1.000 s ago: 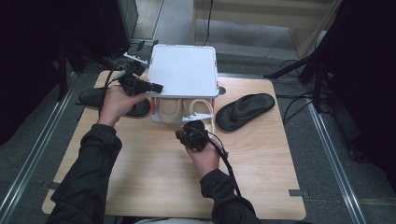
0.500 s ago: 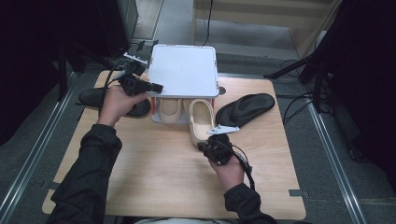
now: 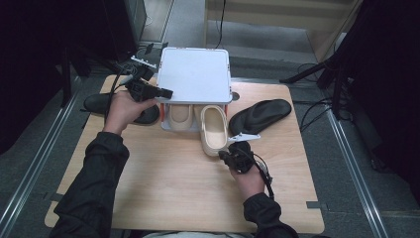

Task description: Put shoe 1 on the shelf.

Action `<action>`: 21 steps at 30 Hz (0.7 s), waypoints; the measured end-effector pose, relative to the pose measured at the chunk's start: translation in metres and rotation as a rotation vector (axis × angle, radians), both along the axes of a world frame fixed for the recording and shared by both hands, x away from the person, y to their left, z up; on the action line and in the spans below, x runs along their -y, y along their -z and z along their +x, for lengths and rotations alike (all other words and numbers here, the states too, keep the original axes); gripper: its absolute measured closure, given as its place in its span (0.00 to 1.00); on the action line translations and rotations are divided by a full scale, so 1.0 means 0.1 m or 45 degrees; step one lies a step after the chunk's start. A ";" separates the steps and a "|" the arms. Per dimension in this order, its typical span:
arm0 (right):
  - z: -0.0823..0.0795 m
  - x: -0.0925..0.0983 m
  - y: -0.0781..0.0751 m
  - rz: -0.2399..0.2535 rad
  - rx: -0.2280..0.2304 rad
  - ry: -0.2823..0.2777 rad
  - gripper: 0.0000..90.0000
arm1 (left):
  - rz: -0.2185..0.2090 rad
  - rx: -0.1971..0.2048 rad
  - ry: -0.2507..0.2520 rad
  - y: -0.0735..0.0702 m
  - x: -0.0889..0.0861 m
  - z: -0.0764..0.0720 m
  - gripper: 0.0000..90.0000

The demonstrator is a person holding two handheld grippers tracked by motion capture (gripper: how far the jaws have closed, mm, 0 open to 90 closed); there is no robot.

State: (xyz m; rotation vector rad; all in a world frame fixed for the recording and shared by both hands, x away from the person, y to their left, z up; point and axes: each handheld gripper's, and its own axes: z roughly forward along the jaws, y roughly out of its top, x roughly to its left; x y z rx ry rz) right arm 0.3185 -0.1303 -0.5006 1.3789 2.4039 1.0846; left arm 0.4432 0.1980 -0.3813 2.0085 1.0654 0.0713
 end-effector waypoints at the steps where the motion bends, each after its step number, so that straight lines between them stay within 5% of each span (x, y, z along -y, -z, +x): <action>1: 0.01 -0.02 0.01 0.004 0.000 0.007 1.00 | 0.000 0.001 0.000 0.00 0.00 0.00 1.00; 7: 0.10 -0.10 -0.01 -0.030 0.011 0.004 1.00 | 0.004 0.003 -0.002 0.00 0.00 0.00 1.00; 21: 0.44 -0.31 0.00 0.024 0.016 0.008 1.00 | 0.002 0.002 -0.002 0.00 0.00 0.00 1.00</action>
